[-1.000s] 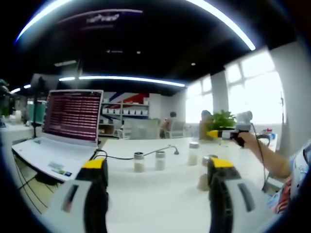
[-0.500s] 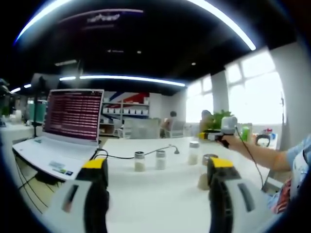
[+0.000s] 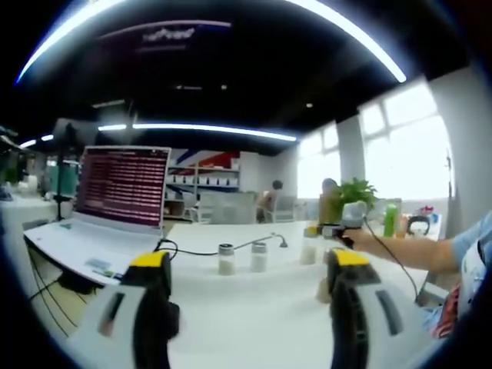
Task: Rotate the seasoning bottle until the label or dispensing opening points toward the visible target arrow and the bottle remains upright within the marked orientation range
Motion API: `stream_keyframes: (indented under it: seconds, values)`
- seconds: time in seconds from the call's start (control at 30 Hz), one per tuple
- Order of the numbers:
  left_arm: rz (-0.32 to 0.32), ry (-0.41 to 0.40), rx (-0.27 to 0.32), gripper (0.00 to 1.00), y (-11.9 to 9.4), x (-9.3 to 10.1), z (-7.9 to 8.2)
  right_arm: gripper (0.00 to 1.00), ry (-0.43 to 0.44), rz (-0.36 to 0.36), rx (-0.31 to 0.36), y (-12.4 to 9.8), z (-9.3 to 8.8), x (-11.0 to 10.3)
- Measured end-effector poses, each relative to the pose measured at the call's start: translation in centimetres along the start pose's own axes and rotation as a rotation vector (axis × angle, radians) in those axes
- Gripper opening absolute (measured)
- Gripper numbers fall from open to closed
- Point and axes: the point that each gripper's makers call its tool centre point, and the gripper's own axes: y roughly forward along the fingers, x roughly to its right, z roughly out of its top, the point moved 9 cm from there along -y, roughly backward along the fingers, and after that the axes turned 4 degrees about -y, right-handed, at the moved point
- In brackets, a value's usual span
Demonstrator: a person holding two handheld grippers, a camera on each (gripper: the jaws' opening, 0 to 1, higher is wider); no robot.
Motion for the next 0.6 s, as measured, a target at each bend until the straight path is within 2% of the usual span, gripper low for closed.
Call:
stream_keyframes:
  seconds: [0.3, 0.4, 0.6]
  values:
    - [0.003, -0.008, 0.003, 0.89, 0.4, 0.2, 0.0, 0.55, -0.001, 0.007, -0.002, 1.2, -0.2, 0.1]
    - [-0.027, 0.000, -0.006, 0.89, 0.6, 0.9, -0.2, 0.54, -0.019, -0.004, -0.008, 1.0, -0.3, 0.0]
    - [-0.039, 0.006, -0.011, 0.88, 0.8, 1.2, -0.2, 0.45, 0.036, 0.013, -0.001, 1.2, -1.0, 0.2]
